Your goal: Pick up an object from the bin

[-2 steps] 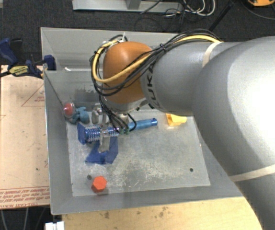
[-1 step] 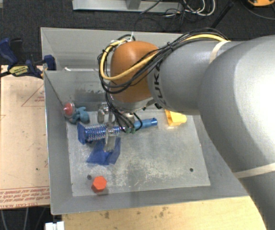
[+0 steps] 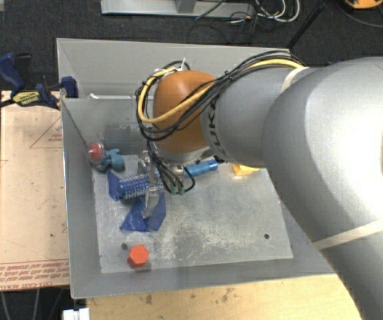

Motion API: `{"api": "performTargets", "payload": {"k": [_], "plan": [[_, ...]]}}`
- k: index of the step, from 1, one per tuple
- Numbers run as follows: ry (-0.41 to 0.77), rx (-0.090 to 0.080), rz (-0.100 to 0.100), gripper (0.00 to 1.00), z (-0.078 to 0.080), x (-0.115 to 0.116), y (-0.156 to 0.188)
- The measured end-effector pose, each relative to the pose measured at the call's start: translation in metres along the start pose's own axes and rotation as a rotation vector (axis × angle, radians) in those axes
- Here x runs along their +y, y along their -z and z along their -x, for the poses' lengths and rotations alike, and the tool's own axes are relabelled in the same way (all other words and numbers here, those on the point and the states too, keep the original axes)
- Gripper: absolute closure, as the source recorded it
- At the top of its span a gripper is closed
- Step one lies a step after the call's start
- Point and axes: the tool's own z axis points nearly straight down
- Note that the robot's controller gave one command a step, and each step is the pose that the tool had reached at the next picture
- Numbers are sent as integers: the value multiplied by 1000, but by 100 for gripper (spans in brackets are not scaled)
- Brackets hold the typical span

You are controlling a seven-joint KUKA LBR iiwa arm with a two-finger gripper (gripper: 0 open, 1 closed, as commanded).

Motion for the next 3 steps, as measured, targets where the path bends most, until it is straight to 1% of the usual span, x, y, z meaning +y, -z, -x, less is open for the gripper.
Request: {"api": "performTargets", "payload": {"k": [1,2,3], "plan": [[0,-2,2,0,1,1,1],[-1,-1,2,100,0,0,0],[0,-4,1,100,1,1,24]]}}
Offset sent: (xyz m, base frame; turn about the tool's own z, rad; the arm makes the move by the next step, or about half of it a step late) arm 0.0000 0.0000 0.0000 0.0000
